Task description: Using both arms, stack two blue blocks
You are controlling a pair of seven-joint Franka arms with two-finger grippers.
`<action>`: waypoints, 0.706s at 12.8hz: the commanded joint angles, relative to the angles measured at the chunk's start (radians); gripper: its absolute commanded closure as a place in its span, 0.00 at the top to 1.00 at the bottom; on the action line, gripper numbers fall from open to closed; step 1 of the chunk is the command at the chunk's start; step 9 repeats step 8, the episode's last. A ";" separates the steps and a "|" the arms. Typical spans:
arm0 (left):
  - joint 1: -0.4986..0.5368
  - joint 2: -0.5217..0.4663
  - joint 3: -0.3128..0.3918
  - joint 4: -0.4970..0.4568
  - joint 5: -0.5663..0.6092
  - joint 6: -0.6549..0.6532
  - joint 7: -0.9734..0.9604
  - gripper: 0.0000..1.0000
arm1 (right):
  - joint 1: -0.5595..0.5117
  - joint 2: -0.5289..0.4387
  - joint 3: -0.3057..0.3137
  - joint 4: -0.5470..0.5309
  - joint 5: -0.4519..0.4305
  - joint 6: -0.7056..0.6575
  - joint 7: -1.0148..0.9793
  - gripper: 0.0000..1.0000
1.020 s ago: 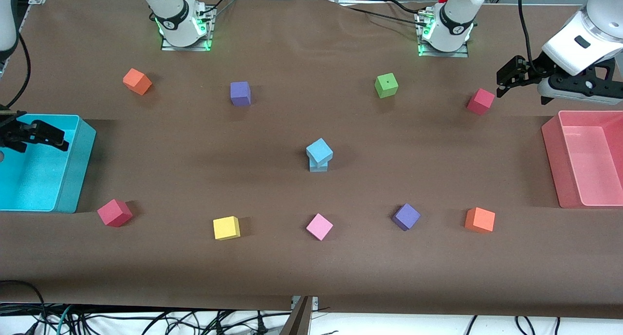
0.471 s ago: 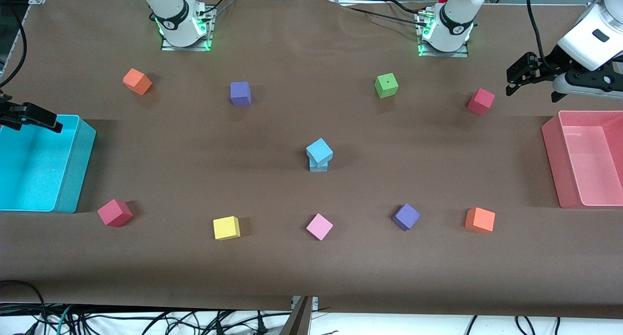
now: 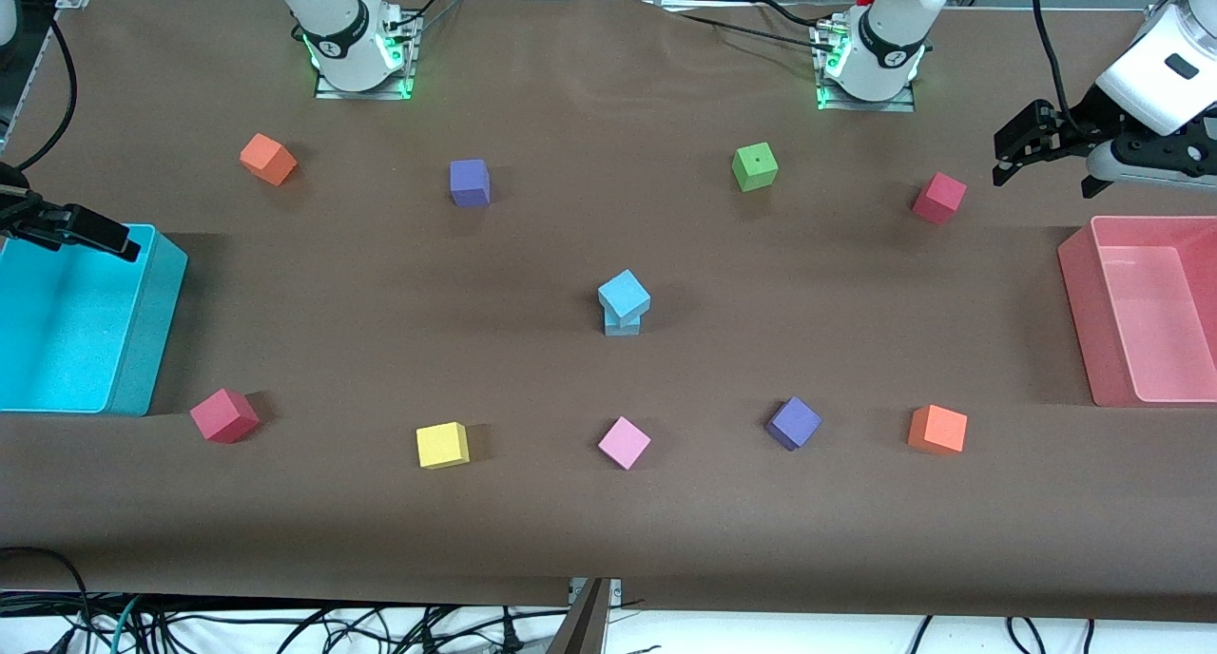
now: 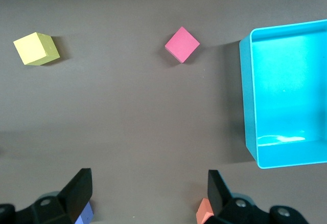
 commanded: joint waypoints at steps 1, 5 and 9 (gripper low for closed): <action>0.009 0.016 -0.003 0.033 -0.017 -0.023 0.009 1.00 | -0.023 -0.009 0.019 0.003 -0.010 -0.012 0.015 1.00; 0.009 0.013 -0.003 0.035 -0.018 -0.037 0.010 1.00 | -0.021 -0.005 0.019 0.004 -0.009 -0.012 0.016 1.00; 0.009 0.013 0.003 0.036 -0.018 -0.043 0.016 1.00 | -0.021 -0.005 0.019 0.004 -0.015 -0.012 0.016 1.00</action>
